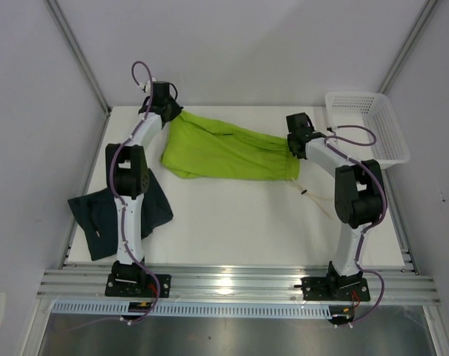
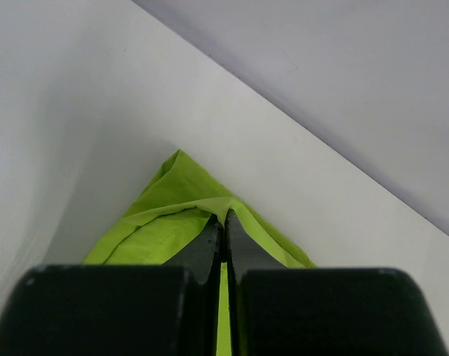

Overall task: Fold and stack the shorts
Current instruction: Fold the shorts

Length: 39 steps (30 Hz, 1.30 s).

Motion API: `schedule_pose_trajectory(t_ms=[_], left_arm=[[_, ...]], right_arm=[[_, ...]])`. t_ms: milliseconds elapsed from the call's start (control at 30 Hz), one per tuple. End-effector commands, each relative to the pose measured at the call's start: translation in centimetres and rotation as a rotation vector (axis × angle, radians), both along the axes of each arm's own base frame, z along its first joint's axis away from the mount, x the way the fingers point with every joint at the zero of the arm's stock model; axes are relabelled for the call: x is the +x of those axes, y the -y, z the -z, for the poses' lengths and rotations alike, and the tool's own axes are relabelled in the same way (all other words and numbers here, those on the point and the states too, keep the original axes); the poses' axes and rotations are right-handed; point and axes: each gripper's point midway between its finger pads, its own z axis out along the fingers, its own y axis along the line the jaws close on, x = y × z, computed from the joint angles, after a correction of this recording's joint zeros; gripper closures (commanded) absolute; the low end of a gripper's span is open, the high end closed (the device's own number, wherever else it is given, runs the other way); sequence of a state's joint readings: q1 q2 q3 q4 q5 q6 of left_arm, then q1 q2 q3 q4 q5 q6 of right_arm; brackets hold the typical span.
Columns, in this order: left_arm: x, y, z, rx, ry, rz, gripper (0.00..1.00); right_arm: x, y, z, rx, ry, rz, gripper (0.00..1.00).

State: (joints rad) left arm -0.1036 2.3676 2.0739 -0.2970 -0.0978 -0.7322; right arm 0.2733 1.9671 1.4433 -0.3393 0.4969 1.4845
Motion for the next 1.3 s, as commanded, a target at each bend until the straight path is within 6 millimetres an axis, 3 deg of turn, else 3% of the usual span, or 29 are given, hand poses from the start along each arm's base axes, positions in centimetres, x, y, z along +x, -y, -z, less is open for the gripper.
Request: schedule_pose_trajectory(t_ms=[0, 33, 167, 233, 267, 400, 467, 500, 567, 833, 900, 933, 967, 1000, 1067, 1133, 1167, 1267], left_arm=[[-0.2, -1.1, -4.6, -0.002, 0.083, -0.015, 1.00], [-0.2, -1.2, -5.0, -0.003, 0.095, -0.022, 1.00], [-1.1, -1.4, -6.6, -0.025, 0.122, -0.027, 1.00], [-1.3, -1.5, -6.9, -0.029, 0.125, -0.029, 1.00], [-1.4, -1.5, -7.3, -0.029, 0.130, -0.031, 1.00], [-1.7, -1.4, -8.3, -0.040, 0.148, -0.028, 1.00], [-1.6, -1.2, -8.3, -0.045, 0.151, -0.022, 1.00], [-1.4, -1.1, -8.6, -0.049, 0.157, -0.017, 1.00], [-1.1, -1.1, -8.0, -0.046, 0.144, -0.016, 1.00], [0.3, -0.8, -5.8, -0.051, 0.133, -0.006, 1.00], [1.0, -0.6, -5.4, -0.053, 0.139, 0.002, 0.96], [1.3, -0.3, -5.5, -0.060, 0.146, 0.013, 0.87], [1.5, -0.3, -5.3, -0.063, 0.144, 0.015, 0.73], [1.5, -0.2, -4.3, -0.063, 0.122, 0.018, 0.50], [1.7, -0.2, -5.0, -0.054, 0.130, 0.023, 0.41], [1.5, -0.6, -5.9, -0.042, 0.138, 0.016, 0.30], [1.4, -1.0, -6.5, -0.027, 0.147, 0.006, 0.27], [0.5, -1.6, -8.7, -0.022, 0.156, -0.001, 0.24]], right_arm=[[-0.9, 0.4, -4.8, -0.031, 0.109, 0.054, 1.00], [-1.3, 0.2, -5.8, -0.027, 0.126, 0.056, 1.00], [-3.4, 0.6, -6.8, 0.010, 0.145, 0.104, 1.00], [-5.3, 1.1, -5.8, 0.018, 0.102, 0.139, 1.00], [-6.0, 1.2, -6.3, 0.041, 0.108, 0.162, 1.00], [-7.3, 1.6, -5.3, 0.074, 0.092, 0.232, 1.00], [-6.9, 1.6, -5.3, 0.080, 0.083, 0.243, 1.00], [-6.7, 2.0, -4.2, 0.075, 0.050, 0.256, 1.00], [-5.6, 1.7, -4.1, 0.088, 0.050, 0.232, 1.00], [-2.7, 2.6, -0.4, 0.093, 0.028, 0.265, 1.00], [-2.8, 2.9, 0.5, 0.088, -0.009, 0.290, 0.99], [-2.2, 2.8, 0.5, 0.089, 0.001, 0.280, 0.93], [-1.8, 2.9, 1.0, 0.073, -0.007, 0.252, 0.73], [-1.4, 2.8, 1.0, 0.075, 0.000, 0.247, 0.55], [-0.9, 3.3, 0.5, 0.056, 0.009, 0.238, 0.26], [-0.5, 3.7, -0.5, 0.026, 0.022, 0.204, 0.23], [-0.3, 4.0, -1.9, 0.020, 0.046, 0.203, 0.21], [-0.9, 4.8, -4.4, -0.038, 0.054, 0.179, 0.19]])
